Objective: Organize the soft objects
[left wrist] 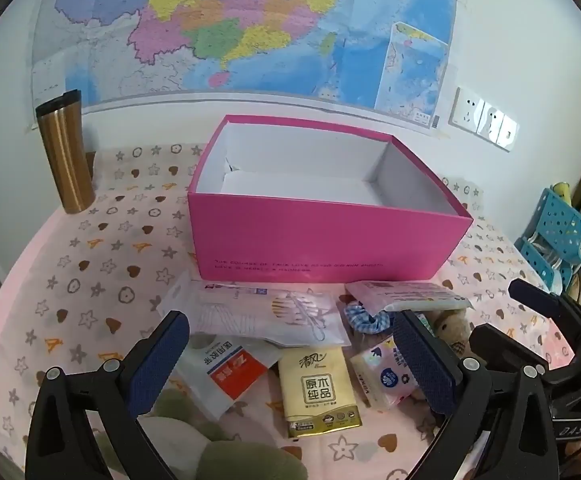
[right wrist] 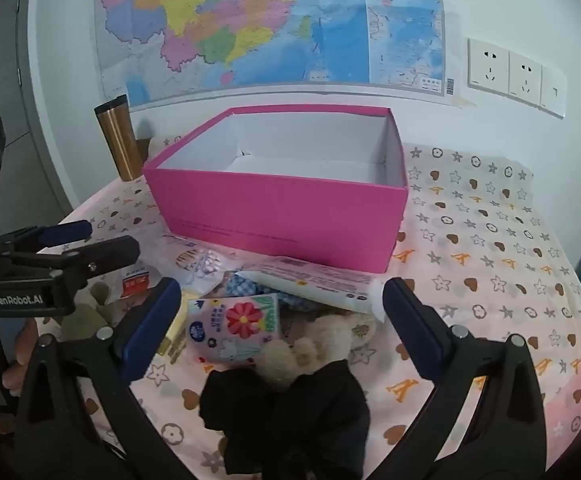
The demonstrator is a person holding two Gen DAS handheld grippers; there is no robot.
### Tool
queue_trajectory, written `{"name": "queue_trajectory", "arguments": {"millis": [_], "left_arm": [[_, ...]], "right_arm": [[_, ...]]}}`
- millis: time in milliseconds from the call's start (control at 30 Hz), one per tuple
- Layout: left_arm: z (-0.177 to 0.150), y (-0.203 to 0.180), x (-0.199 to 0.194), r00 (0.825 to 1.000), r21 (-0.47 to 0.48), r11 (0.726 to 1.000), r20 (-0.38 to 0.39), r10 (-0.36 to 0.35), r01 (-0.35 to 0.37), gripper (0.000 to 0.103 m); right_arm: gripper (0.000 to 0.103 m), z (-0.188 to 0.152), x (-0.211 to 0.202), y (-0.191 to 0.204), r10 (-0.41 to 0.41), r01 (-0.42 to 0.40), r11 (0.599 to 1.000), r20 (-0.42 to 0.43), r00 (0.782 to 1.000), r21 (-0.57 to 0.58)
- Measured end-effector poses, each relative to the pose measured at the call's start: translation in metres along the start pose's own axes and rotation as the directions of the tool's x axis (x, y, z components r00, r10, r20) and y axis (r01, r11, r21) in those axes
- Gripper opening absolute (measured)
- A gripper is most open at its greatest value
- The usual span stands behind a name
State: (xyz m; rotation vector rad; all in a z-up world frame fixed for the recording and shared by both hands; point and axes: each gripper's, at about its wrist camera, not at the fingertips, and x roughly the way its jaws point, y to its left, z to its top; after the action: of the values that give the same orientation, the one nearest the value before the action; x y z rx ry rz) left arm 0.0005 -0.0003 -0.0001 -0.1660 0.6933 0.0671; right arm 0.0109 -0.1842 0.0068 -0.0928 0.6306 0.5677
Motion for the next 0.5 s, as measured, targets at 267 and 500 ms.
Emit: {"name": "queue_trajectory", "arguments": {"millis": [267, 500], "left_arm": [[-0.002, 0.002, -0.002, 1.000, -0.015, 1.000, 0.006, -0.005, 0.005, 0.103], [-0.002, 0.002, -0.005, 1.000, -0.008, 1.000, 0.011, 0.001, -0.001, 0.103]], "right_arm": [[0.101, 0.001, 0.004, 0.012, 0.012, -0.012, 1.000, 0.014, 1.000, -0.009], [0.101, -0.001, 0.008, 0.014, 0.065, -0.065, 0.997, 0.007, 0.998, 0.032]]}}
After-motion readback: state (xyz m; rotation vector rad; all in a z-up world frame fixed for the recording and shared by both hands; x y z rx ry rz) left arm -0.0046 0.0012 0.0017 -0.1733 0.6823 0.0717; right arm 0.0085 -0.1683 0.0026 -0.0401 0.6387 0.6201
